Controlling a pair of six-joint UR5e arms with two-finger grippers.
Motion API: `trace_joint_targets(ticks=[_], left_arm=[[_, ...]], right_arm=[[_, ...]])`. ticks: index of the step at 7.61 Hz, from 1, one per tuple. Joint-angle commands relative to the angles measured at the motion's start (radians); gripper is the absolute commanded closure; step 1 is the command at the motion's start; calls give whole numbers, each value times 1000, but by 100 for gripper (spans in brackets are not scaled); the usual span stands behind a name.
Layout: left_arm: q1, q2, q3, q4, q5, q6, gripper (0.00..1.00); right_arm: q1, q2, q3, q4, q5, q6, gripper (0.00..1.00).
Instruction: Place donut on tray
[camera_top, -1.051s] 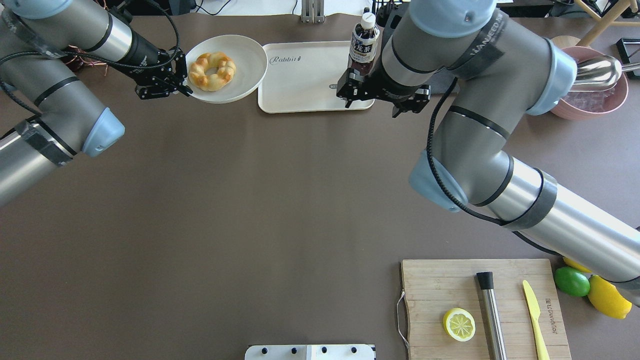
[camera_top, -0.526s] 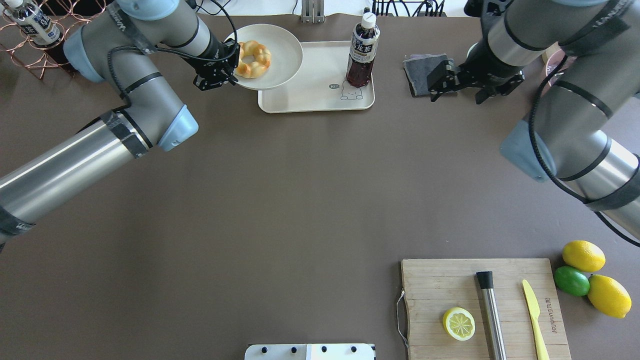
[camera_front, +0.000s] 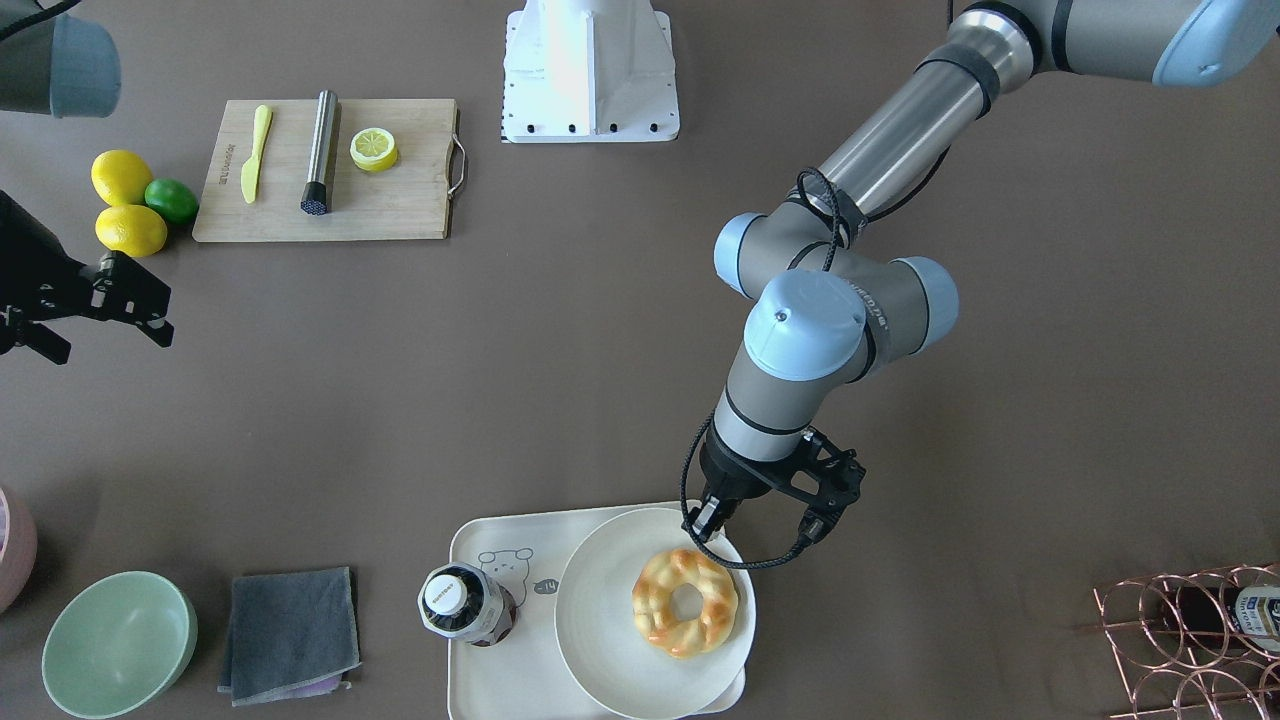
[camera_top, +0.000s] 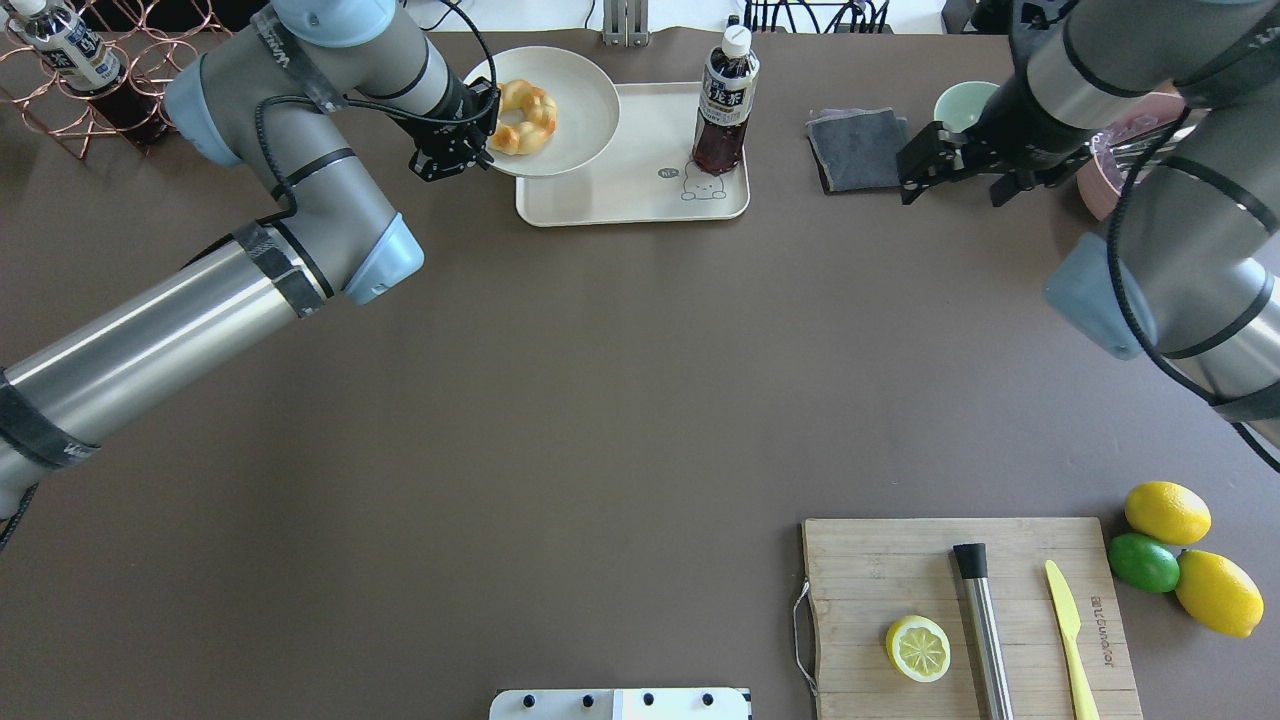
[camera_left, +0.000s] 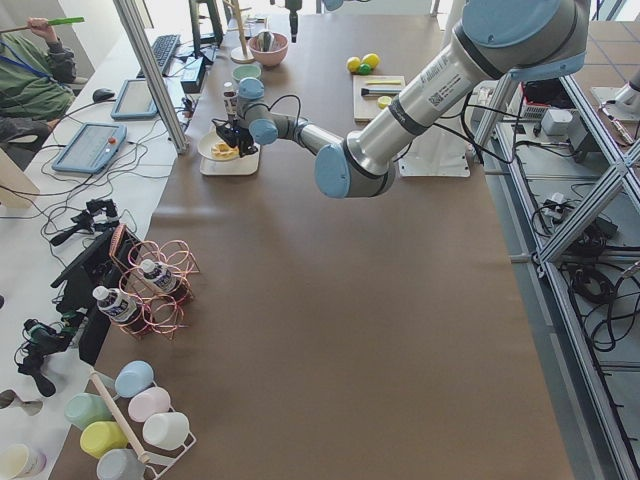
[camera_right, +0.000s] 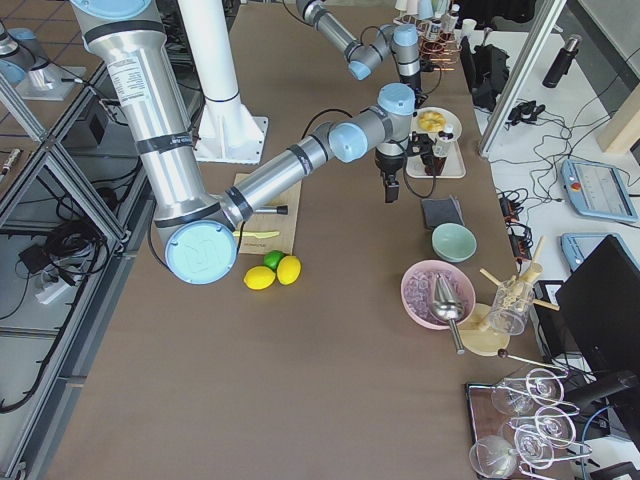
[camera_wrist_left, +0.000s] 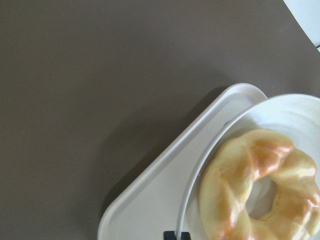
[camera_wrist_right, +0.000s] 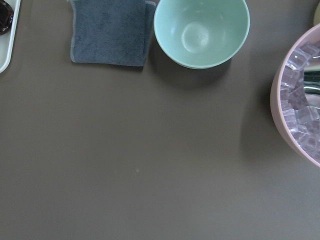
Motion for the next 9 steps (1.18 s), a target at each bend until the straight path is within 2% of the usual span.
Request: trace_joint_targets(ticks=[1,2,3,4,6,7,9], left_arm=[[9,-31,45,-25,9,208,9],[12,-25,32,-28,9,257,1],[10,23,-37,-27,6,267,1],[6,118,-175,-19,-35,303,1],[-107,345,-428,37,-298,409,1],[-164,473,-593,118,-341,526,1],[-264,724,-899,435,-350,993,1]], right_arm=[[61,-49,-31,-1,11,-145,0],[78,-66,-40,-1,10,-188,0],[97,-89,-40,-1,10,-228,0],[120,-101,-56,-1,11,-259,0],[199,-103,-124,-3,10,-327,0],[247,-105,-163,-4,13,-344,0],[323,-146,-229,0,5,-536,0]])
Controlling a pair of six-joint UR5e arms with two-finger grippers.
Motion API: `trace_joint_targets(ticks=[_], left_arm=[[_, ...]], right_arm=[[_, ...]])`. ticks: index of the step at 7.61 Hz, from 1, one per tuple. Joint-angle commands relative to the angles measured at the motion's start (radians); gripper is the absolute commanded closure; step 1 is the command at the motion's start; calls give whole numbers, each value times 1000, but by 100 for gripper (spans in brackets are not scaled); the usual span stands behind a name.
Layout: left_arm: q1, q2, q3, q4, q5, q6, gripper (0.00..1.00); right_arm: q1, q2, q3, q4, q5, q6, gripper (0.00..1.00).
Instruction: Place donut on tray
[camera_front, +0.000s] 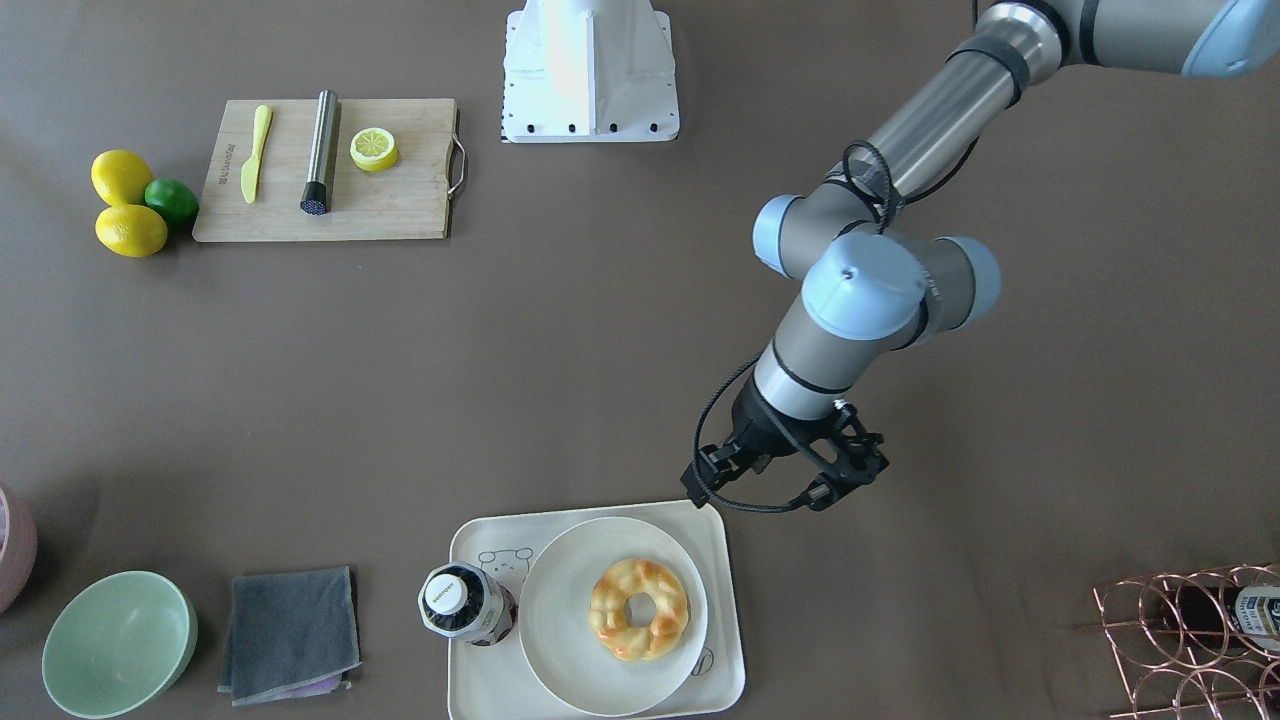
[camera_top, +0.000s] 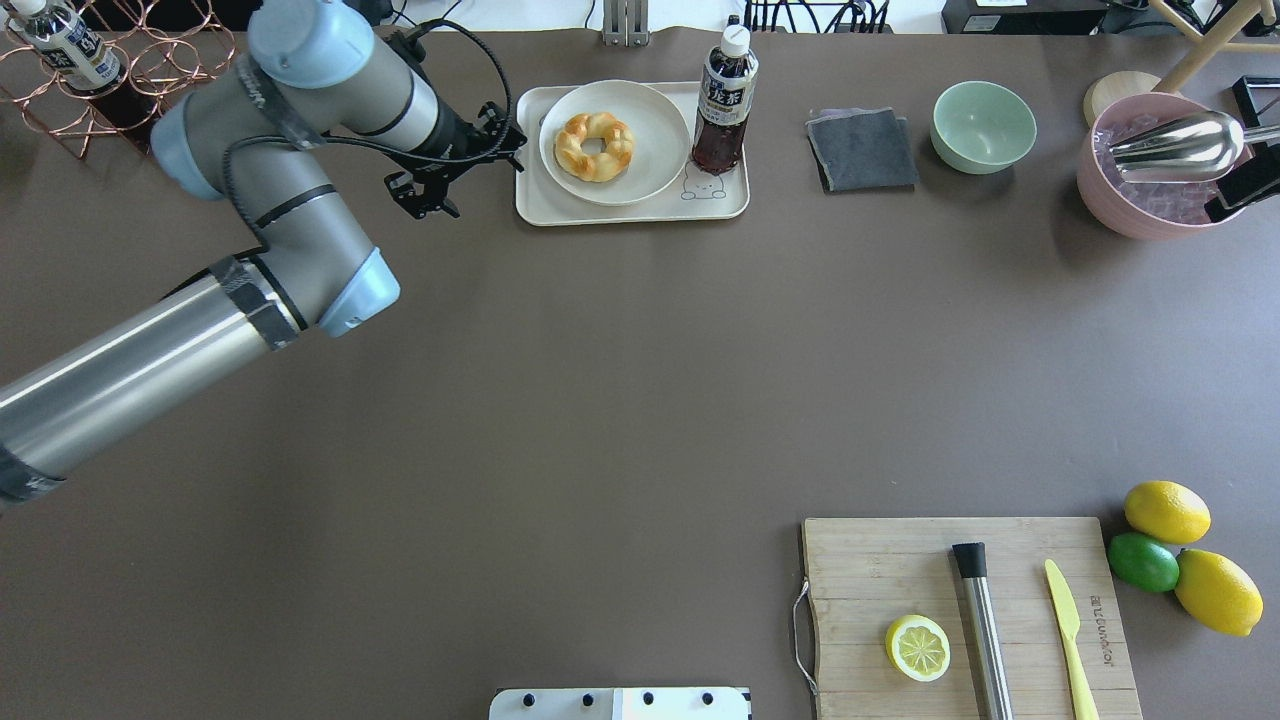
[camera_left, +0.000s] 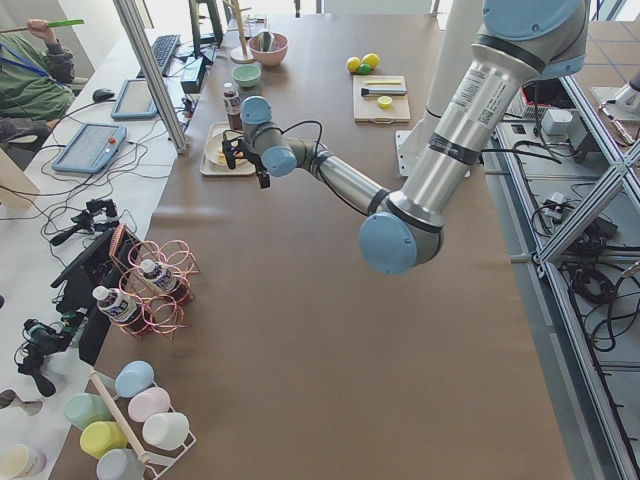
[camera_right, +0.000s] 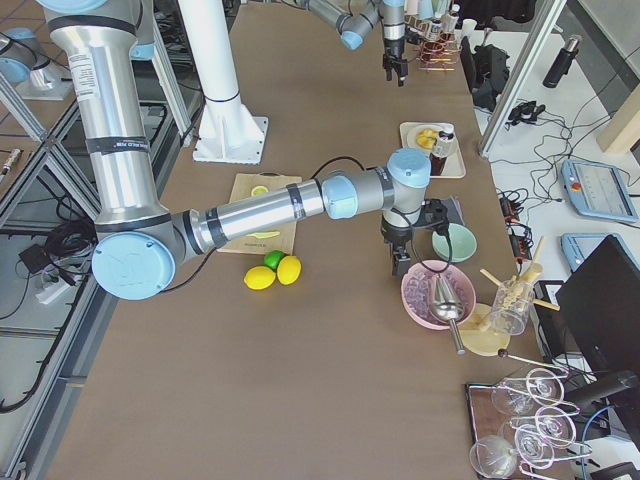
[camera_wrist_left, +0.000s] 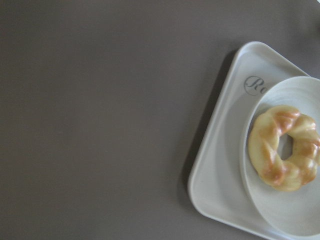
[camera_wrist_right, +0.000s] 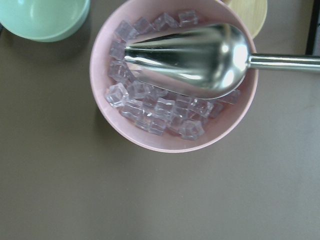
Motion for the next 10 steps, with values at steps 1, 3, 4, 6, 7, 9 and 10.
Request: trace_joint_targets(ticks=[1,3,4,6,7,9,10], left_arm=[[-161,296,-342,369,-25,579,1],[-340,413,-314,400,-28,950,1],[-418,459,-282,400,-28,1055,1],[-526,513,-217,400,-30,1232,1],[-546,542,-215,398,-50,1240,1],[-560,582,-182,386,-73,1242,1],[-560,587,-186,386,-73,1243,1]], right_arm=[[111,-33,-97,-3,-14,-191,0],[150,-48,-170,1,-17,-195,0],[170,-61,-181,3,-15,-202,0],[199,-76,-180,3,-20,-223,0],[204,-75,-178,3,-49,-216,0],[204,-70,-175,1,-63,-209,0],[204,-69,-171,1,-60,-207,0]])
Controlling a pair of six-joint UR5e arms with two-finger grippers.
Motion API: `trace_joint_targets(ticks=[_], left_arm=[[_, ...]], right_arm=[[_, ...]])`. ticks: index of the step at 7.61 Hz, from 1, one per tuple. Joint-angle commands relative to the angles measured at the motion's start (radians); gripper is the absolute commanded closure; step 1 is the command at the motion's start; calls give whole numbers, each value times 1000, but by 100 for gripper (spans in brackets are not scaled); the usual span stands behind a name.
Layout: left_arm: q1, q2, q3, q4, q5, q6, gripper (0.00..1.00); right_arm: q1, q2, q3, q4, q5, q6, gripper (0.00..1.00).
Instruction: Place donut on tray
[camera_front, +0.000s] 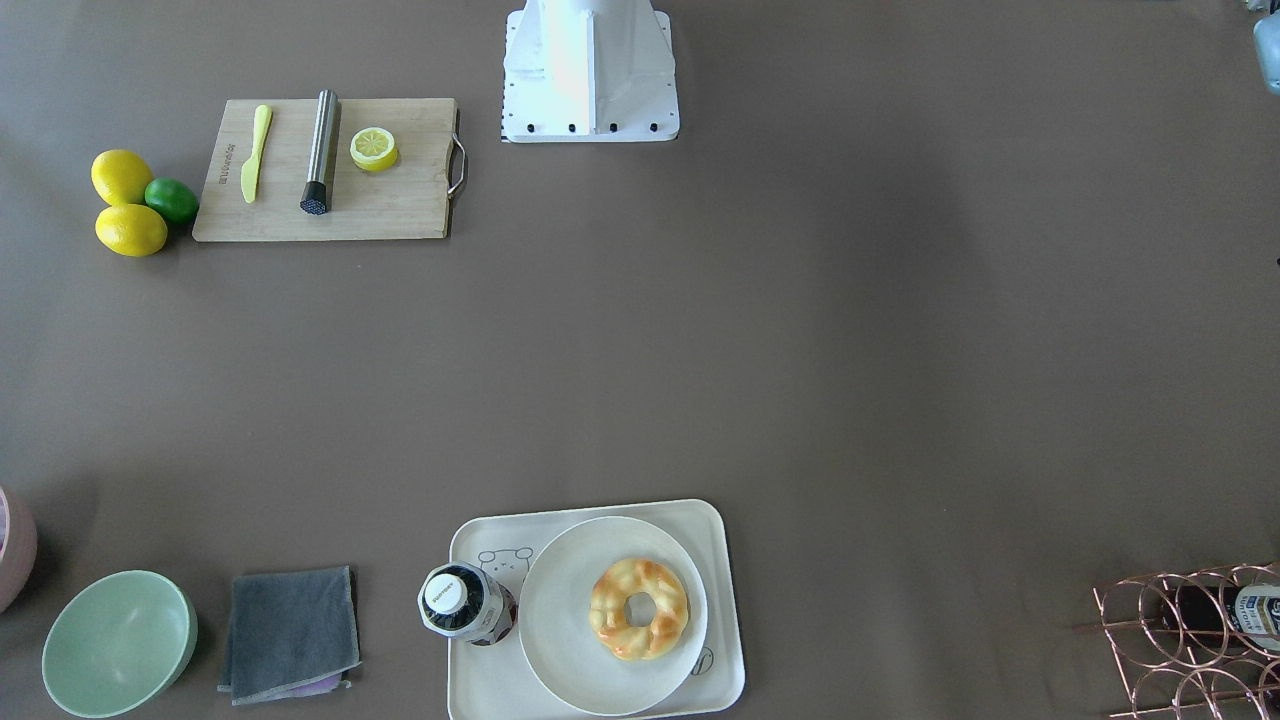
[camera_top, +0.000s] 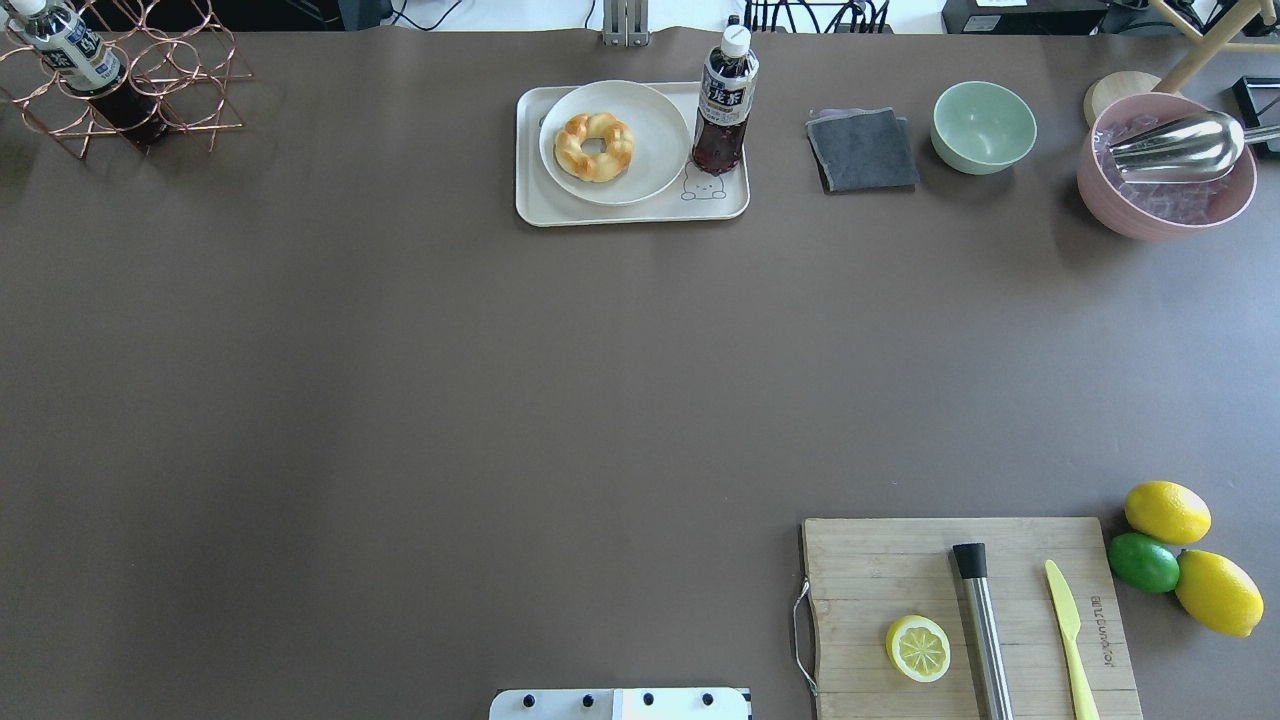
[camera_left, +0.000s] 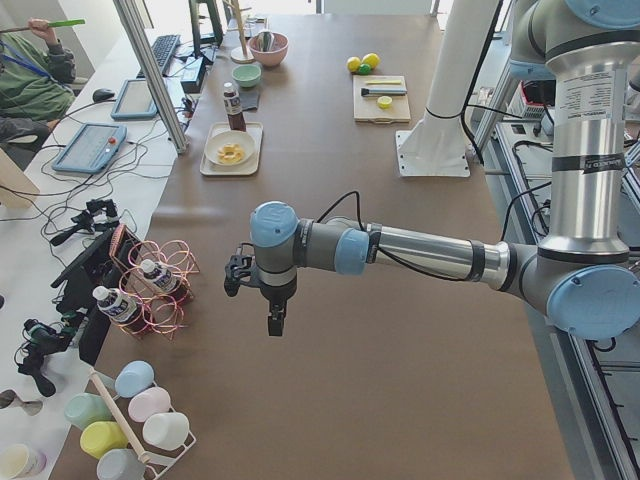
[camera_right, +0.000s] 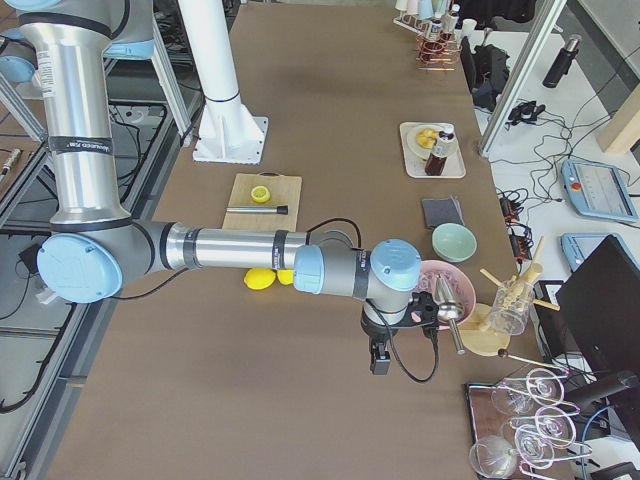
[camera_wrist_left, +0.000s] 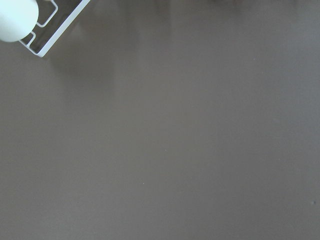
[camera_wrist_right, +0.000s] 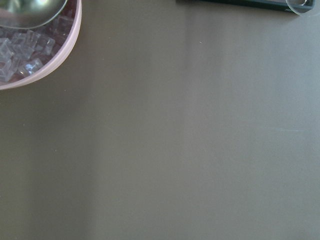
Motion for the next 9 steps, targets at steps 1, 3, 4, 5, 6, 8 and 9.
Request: trace_joint_targets(ticks=[1,3,4,5,6,8,9], left_arm=[[-7,19,6,-3,-4,8,1],[-16,13,60,-9,-6,-3,1],[-48,7,67,-7,-6,-3,1],[-79,12,69,-1,-7,-3,1],[-94,18,59,0,-6,-3,1],[-94,18,72,2,0,-5,1],[-94,18,72,2,0,-5,1]], right_arm=[[1,2,4,0,2,3,0],[1,0,6,0,4,3,0],[1,2,6,1,4,3,0],[1,3,6,1,4,3,0],[1,5,6,1,4,3,0],[1,5,9,1,4,3,0],[1,5,10,1,4,3,0]])
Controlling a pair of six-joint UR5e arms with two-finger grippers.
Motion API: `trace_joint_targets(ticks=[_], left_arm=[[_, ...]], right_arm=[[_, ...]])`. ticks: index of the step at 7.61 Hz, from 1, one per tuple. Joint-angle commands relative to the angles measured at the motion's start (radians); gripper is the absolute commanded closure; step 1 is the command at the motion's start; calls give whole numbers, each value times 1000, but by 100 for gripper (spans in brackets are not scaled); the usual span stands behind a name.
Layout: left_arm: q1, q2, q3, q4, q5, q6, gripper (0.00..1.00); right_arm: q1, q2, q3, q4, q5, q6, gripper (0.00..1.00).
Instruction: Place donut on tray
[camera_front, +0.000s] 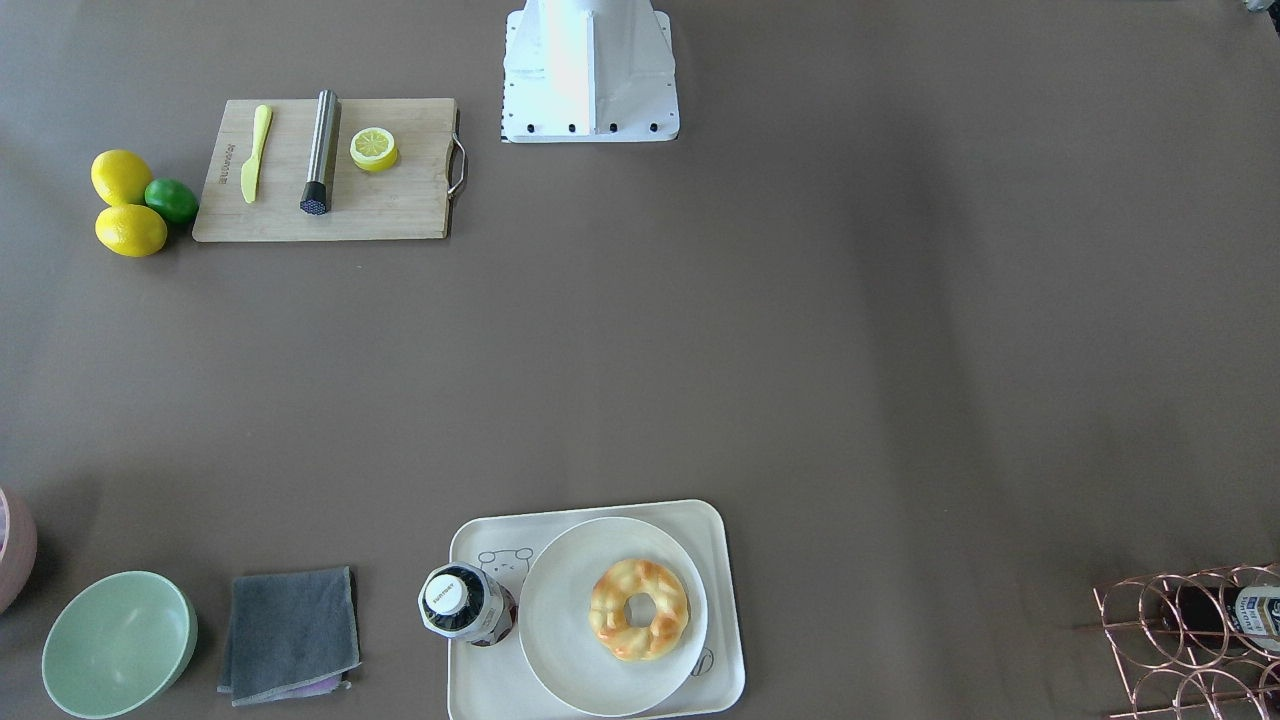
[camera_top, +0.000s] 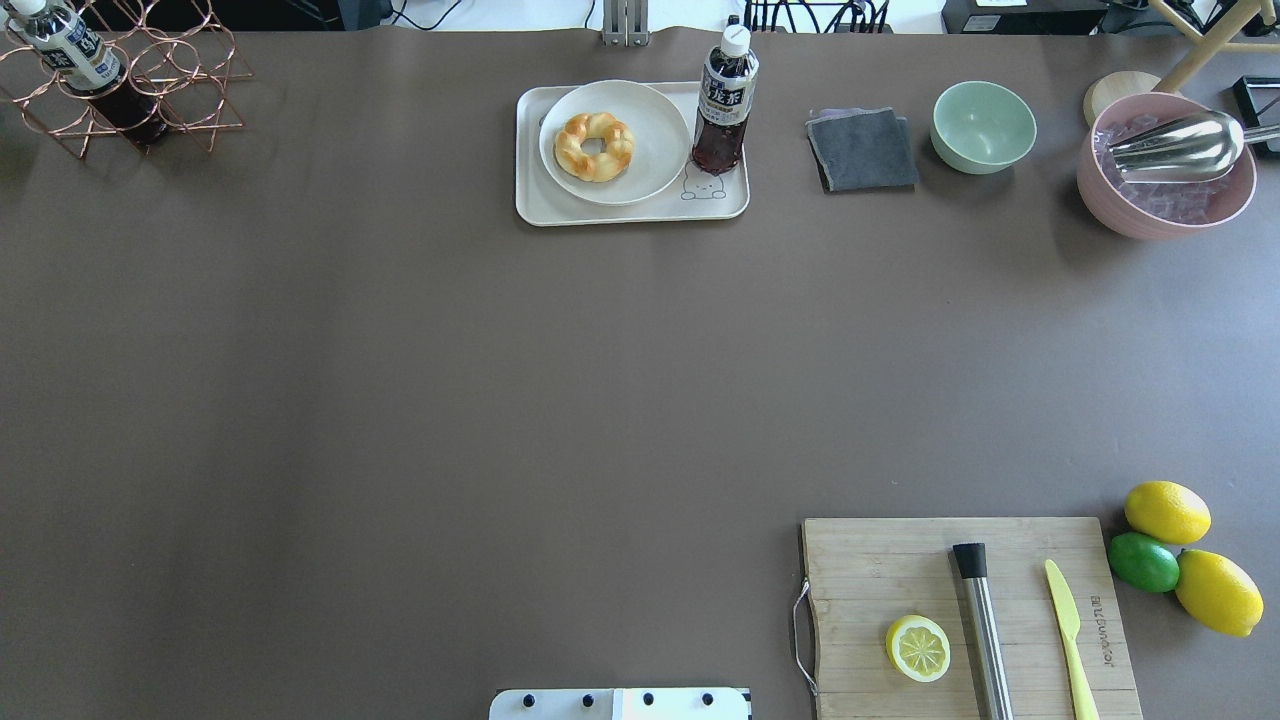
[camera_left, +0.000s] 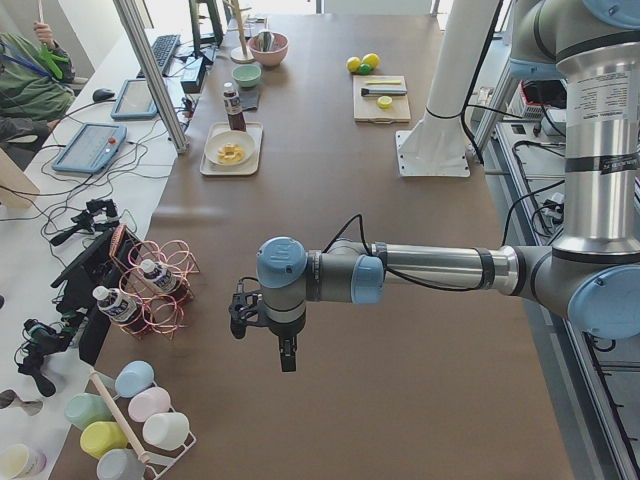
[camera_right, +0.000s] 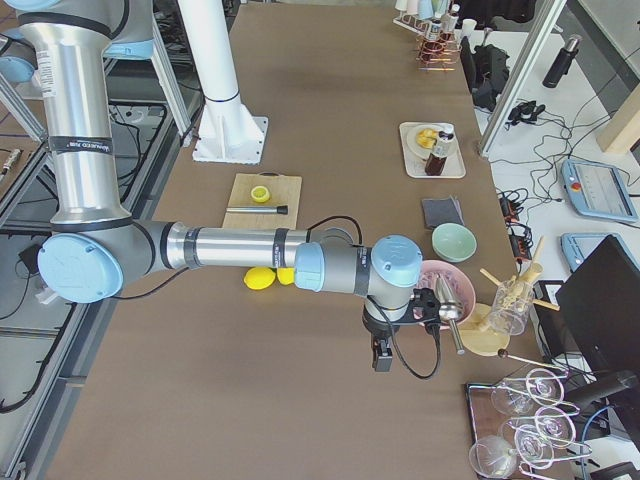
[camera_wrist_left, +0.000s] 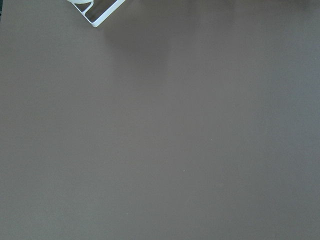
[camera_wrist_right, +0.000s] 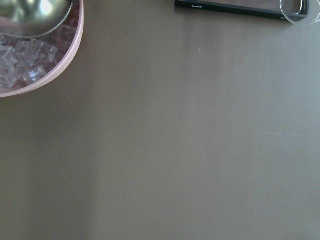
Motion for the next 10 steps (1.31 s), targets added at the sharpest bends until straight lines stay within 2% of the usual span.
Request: trace_joint_targets(ticks=[1,10], left_arm=[[-2,1,-1,0,-1,0,1],[1,2,10,0,8,0,1]], right_arm=[[0,0,1,0,0,0,0],[0,-1,7,0,0,-2,0]])
